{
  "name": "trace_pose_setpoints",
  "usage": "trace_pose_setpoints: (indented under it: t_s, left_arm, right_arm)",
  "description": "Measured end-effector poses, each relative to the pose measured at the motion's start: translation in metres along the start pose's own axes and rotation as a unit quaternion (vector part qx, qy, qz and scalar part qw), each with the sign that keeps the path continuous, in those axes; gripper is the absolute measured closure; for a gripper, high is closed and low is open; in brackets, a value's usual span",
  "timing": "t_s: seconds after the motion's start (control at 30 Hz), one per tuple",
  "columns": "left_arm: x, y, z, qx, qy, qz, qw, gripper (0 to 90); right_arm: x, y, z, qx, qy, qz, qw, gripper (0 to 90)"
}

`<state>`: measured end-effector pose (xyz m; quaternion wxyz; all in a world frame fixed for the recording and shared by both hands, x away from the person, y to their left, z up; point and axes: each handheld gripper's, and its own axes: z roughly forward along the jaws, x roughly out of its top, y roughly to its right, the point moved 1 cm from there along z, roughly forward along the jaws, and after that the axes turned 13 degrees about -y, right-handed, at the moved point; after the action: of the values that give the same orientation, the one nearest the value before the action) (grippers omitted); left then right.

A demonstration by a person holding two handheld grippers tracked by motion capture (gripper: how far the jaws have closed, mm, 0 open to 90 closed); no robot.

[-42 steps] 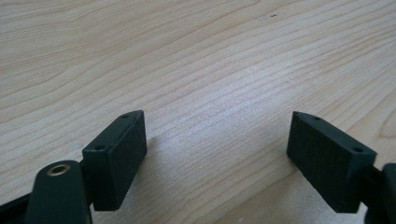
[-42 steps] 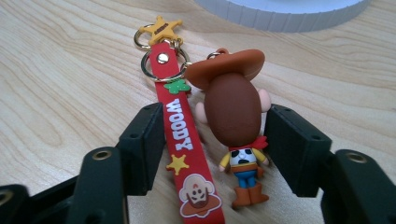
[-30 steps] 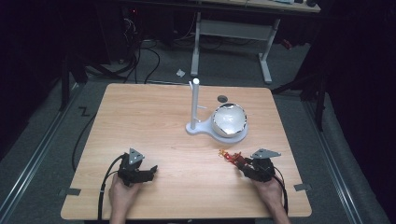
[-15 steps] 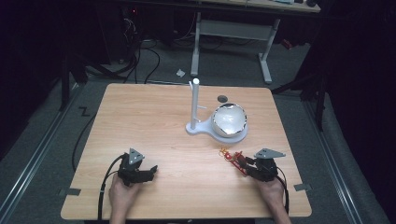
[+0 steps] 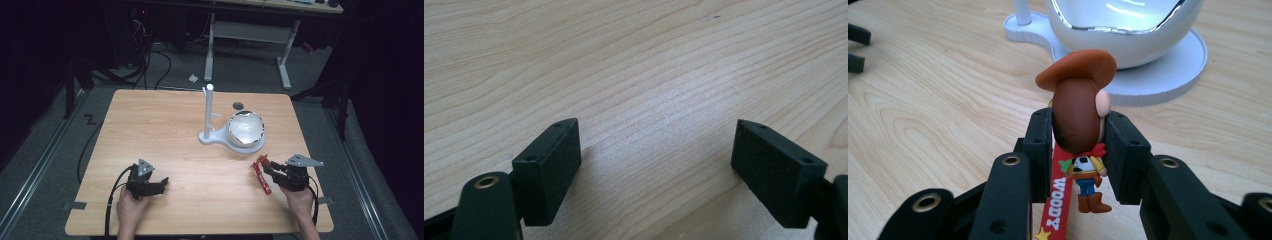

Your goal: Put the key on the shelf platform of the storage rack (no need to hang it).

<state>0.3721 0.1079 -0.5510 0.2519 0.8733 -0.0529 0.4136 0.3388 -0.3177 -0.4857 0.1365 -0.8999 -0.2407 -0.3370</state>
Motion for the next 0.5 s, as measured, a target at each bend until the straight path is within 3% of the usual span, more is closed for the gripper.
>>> trace_pose_setpoints:
  t_s: [0.5]
  left_arm:
    - [0.000, 0.000, 0.000, -0.001, 0.001, -0.001, 1.0000, 20.2]
  right_arm:
    - [0.015, 0.006, -0.030, 0.020, 0.028, 0.003, 0.9994, 66.9]
